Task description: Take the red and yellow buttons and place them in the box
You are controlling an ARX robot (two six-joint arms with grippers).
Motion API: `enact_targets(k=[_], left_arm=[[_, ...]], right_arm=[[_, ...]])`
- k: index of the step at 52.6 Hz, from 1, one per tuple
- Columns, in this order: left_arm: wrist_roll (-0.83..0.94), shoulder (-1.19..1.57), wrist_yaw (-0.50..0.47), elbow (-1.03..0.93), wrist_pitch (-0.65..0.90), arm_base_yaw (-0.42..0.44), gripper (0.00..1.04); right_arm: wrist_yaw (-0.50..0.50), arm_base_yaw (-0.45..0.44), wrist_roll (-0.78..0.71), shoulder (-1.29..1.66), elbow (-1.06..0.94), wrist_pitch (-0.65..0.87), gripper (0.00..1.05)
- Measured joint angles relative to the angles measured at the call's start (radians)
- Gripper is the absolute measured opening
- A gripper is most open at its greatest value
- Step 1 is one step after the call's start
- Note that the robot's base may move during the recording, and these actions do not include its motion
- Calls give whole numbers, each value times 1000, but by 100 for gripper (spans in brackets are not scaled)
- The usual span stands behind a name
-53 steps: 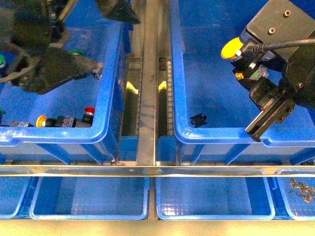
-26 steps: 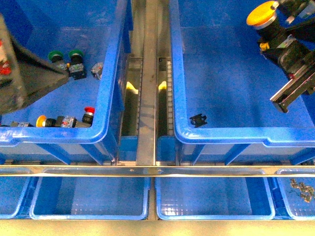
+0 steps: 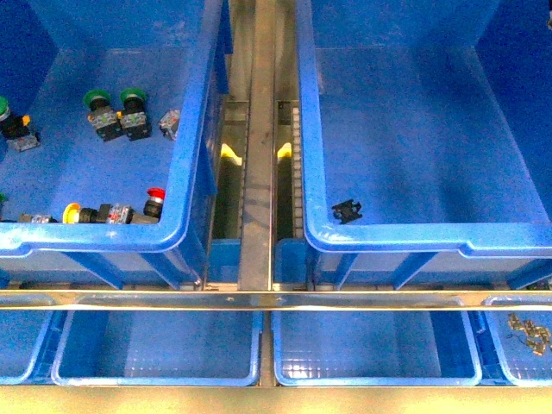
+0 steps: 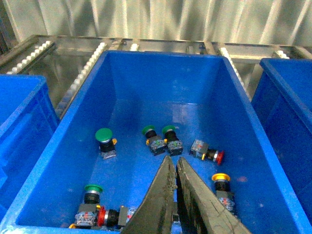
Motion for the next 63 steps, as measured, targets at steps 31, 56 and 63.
enact_targets(k=[31, 56, 63], left_arm=[[2, -295, -2, 0, -283, 2, 3], [3, -546, 2, 0, -569, 2, 3], [4, -576, 5, 0, -583, 3, 3]], right_arm=[[59, 45, 78, -35, 13, -58, 33], [97, 51, 107, -49, -1, -51, 32], [122, 52, 115, -62, -14, -51, 32]])
